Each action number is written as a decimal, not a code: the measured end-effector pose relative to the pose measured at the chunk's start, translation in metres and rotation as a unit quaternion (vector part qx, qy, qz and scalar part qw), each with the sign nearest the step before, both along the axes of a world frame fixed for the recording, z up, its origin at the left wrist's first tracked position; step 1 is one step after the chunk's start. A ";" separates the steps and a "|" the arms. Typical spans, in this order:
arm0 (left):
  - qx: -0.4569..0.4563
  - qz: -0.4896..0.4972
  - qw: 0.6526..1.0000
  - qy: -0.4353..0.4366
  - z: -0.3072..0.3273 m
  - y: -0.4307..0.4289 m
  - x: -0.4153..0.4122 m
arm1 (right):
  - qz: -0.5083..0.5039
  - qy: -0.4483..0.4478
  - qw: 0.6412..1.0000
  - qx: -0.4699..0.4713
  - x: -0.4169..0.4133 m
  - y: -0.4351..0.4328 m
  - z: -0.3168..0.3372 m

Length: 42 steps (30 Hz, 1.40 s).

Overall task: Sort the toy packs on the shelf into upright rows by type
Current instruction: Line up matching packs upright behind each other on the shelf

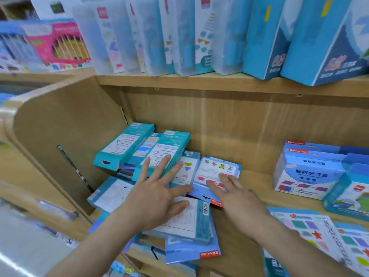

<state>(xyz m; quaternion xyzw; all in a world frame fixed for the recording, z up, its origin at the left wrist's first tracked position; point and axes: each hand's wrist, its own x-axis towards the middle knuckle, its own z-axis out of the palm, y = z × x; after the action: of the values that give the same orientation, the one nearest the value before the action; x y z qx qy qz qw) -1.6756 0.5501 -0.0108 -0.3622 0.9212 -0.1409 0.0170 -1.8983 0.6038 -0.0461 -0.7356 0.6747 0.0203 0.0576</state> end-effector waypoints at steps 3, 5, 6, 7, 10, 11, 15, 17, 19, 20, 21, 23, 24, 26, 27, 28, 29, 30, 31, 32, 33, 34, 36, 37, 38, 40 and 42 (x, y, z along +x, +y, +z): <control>-0.007 -0.016 1.000 -0.009 -0.002 -0.013 0.010 | 0.016 0.030 0.999 -0.035 0.002 -0.002 0.002; -0.016 -0.033 0.999 -0.003 -0.002 -0.019 0.012 | 0.027 0.027 0.998 -0.055 -0.005 -0.006 0.013; -0.022 -0.040 0.999 0.003 -0.002 -0.022 0.015 | 0.029 0.012 0.997 -0.073 -0.011 -0.010 0.020; -0.024 -0.041 0.999 0.009 0.000 -0.026 0.018 | 0.018 -0.019 0.995 -0.093 -0.016 -0.014 0.027; -0.027 -0.044 0.999 0.008 0.003 -0.036 0.026 | -0.075 -0.173 0.961 -0.201 -0.033 -0.022 0.053; -0.029 -0.047 0.998 0.000 0.001 -0.038 0.027 | -0.098 -0.226 0.938 -0.243 -0.038 -0.023 0.062; -0.025 -0.045 0.999 -0.014 -0.006 -0.040 0.024 | -0.111 -0.490 0.820 -0.274 -0.033 -0.028 0.091; -0.030 -0.044 0.999 -0.001 -0.004 -0.039 0.023 | -0.095 -0.569 0.776 -0.256 -0.016 -0.034 0.099; -0.037 -0.063 0.996 0.046 -0.002 -0.037 0.025 | -0.068 -0.571 0.774 -0.265 0.006 -0.042 0.104; -0.034 -0.078 0.993 0.083 0.000 -0.036 0.027 | -0.052 -0.542 0.789 -0.285 0.017 -0.048 0.105; -0.023 -0.092 0.987 0.128 0.002 -0.035 0.030 | -0.036 -0.499 0.809 -0.309 0.031 -0.055 0.107; 0.014 -0.108 0.968 0.228 0.005 -0.035 0.041 | 0.014 -0.422 0.836 -0.350 0.061 -0.072 0.108; 0.028 -0.104 0.957 0.271 0.006 -0.035 0.048 | 0.048 -0.388 0.847 -0.360 0.076 -0.082 0.105; 0.022 -0.080 0.941 0.327 0.006 -0.036 0.065 | 0.094 -0.323 0.874 -0.352 0.104 -0.102 0.091; 0.010 -0.065 0.936 0.347 0.005 -0.036 0.074 | 0.106 -0.293 0.888 -0.337 0.115 -0.109 0.079; -0.004 -0.054 0.930 0.364 0.005 -0.035 0.083 | 0.115 -0.271 0.906 -0.304 0.124 -0.116 0.068; -0.018 -0.045 0.924 0.379 0.006 -0.035 0.090 | 0.116 -0.256 0.923 -0.263 0.131 -0.119 0.059; -0.031 -0.038 0.919 0.391 0.007 -0.035 0.095 | 0.114 -0.251 0.937 -0.216 0.135 -0.120 0.053; -0.042 -0.030 0.916 0.398 0.010 -0.036 0.099 | 0.109 -0.258 0.945 -0.169 0.134 -0.118 0.051; -0.055 -0.021 0.914 0.401 0.013 -0.036 0.101 | 0.100 -0.283 0.943 -0.143 0.129 -0.115 0.051; -0.067 -0.013 0.914 0.401 0.015 -0.037 0.101 | 0.084 -0.326 0.932 -0.134 0.120 -0.109 0.053; -0.079 -0.009 0.914 0.399 0.017 -0.037 0.101 | 0.055 -0.378 0.913 -0.141 0.107 -0.101 0.056; -0.088 -0.017 0.914 0.395 0.022 -0.038 0.095 | -0.048 -0.446 0.878 -0.169 0.075 -0.081 0.061; -0.084 -0.033 0.919 0.385 0.025 -0.038 0.090 | -0.121 -0.444 0.871 -0.170 0.059 -0.070 0.062; -0.075 -0.056 0.926 0.365 0.026 -0.039 0.084 | -0.198 -0.419 0.870 -0.166 0.045 -0.062 0.059; -0.044 -0.102 0.945 0.307 0.026 -0.039 0.067 | -0.316 -0.365 0.864 -0.143 0.024 -0.052 0.050; -0.023 -0.119 0.960 0.253 0.019 -0.040 0.047 | -0.383 -0.393 0.830 -0.099 0.018 -0.051 0.032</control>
<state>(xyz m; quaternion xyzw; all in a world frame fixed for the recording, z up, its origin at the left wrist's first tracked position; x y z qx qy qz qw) -1.6284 0.5096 0.0087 -0.2738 0.9284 -0.0669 -0.2421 -1.8808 0.5523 -0.0138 -0.3657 0.8214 -0.3609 0.2478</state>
